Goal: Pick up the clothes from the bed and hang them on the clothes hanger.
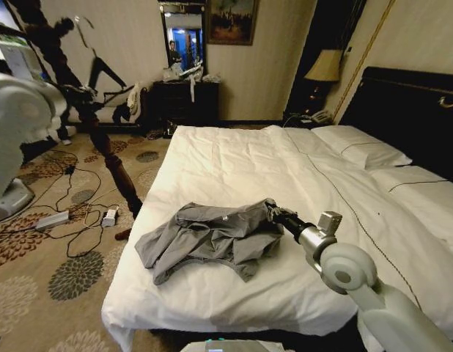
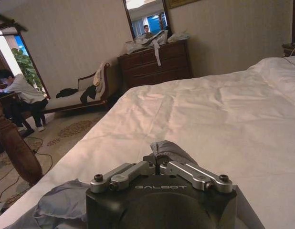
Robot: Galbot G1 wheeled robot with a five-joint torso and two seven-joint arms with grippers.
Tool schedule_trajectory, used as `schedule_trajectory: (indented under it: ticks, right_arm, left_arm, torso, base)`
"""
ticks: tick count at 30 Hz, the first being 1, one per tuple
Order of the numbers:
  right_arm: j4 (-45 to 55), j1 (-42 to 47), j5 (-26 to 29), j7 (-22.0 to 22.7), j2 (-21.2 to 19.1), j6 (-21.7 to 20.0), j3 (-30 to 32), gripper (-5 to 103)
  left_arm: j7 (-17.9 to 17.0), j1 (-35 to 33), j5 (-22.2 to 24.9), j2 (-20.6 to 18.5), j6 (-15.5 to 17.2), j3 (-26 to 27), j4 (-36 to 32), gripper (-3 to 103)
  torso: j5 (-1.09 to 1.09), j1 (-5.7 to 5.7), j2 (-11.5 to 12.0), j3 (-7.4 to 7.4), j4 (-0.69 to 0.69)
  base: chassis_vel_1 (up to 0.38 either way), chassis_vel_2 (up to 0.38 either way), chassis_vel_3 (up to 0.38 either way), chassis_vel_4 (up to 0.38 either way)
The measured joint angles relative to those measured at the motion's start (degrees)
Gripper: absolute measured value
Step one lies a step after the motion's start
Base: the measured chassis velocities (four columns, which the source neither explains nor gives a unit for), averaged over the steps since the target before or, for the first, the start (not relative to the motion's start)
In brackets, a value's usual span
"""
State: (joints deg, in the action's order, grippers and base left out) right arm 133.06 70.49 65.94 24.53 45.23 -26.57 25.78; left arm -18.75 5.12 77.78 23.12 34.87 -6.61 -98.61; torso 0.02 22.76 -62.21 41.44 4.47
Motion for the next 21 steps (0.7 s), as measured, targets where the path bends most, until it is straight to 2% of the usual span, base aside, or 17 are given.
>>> schedule_trajectory:
  ticks: [1,2,6,7,11,12,13,14,16,17,18,21]
  right_arm:
    - [-0.1,0.1,0.0,0.0,0.0,0.0,0.1,0]
    - [-0.1,0.1,0.0,0.0,0.0,0.0,0.1,0]
    - [-0.1,0.7,-0.1,0.2,0.3,0.1,0.2,0]
    - [-0.1,0.7,-0.1,0.2,0.3,0.1,0.2,0]
    - [-0.2,1.2,-0.2,0.4,0.2,0.1,0.6,0]
    - [-0.2,1.2,-0.2,0.4,0.2,0.1,0.6,0]
    - [-0.2,1.2,-0.2,0.5,0.1,0.1,0.7,0]
    - [-0.3,1.1,-0.2,0.6,0.0,0.1,0.7,0]
    - [-0.5,1.0,-0.2,0.7,-0.1,0.1,0.7,0]
    - [-0.5,1.0,-0.2,0.7,-0.1,0.1,0.7,0]
    - [-0.7,0.9,-0.2,0.8,-0.1,0.1,0.7,0]
    - [-1.0,1.2,0.0,1.0,-0.2,0.2,0.9,0]
  left_arm:
    - [2.4,-1.9,0.2,-0.7,-1.3,0.8,-0.9,19]
    - [2.4,-1.9,0.2,-0.7,-1.3,0.8,-0.9,19]
    - [9.6,-11.6,-0.6,-1.8,-4.7,5.0,-3.0,19]
    - [9.6,-11.6,-0.6,-1.8,-4.7,5.0,-3.0,19]
    - [17.9,-19.0,-3.3,-2.3,-9.4,6.6,-4.2,19]
    - [17.9,-19.0,-3.3,-2.3,-9.4,6.6,-4.2,19]
    - [21.0,-21.4,-5.7,-2.4,-12.2,6.7,-3.9,18]
    - [22.2,-22.5,-7.1,-2.4,-13.5,6.8,-3.6,18]
    - [26.3,-27.5,-11.2,-2.4,-17.2,7.8,-2.9,8]
    - [26.3,-27.5,-11.2,-2.4,-17.2,7.8,-2.9,8]
    - [28.1,-31.1,-13.1,-2.2,-18.7,8.9,-2.7,3]
    - [29.4,-36.6,-15.5,-0.5,-20.8,10.3,-2.7,0]
  torso:
    - [0.0,0.0,0.0,0.0,0.0]
    - [0.0,0.0,0.0,0.0,0.0]
    - [-0.06,0.0,0.0,0.0,-0.01]
    - [-0.06,0.0,0.0,0.0,-0.01]
    - [0.0,0.0,0.0,0.0,0.01]
    - [0.0,0.0,0.0,0.0,0.01]
    - [-0.01,0.0,0.0,0.0,0.02]
    - [-0.02,0.0,0.0,0.0,0.01]
    - [-0.02,0.0,0.0,0.0,-0.01]
    - [-0.02,0.0,0.0,0.0,-0.01]
    - [-0.02,0.0,0.0,0.0,-0.03]
    - [-0.03,0.0,0.0,0.0,-0.03]
  base:
    - [0.0,0.0,0.0,0.0]
    - [0.0,0.0,0.0,0.0]
    - [0.0,0.0,0.0,0.0]
    - [0.0,0.0,0.0,0.0]
    - [0.0,0.0,0.0,0.0]
    - [0.0,0.0,0.0,0.0]
    - [0.0,0.0,0.0,0.0]
    - [0.0,0.0,0.0,0.0]
    - [0.0,0.0,0.0,0.0]
    - [0.0,0.0,0.0,0.0]
    - [0.0,0.0,0.0,0.0]
    - [0.0,0.0,0.0,0.0]
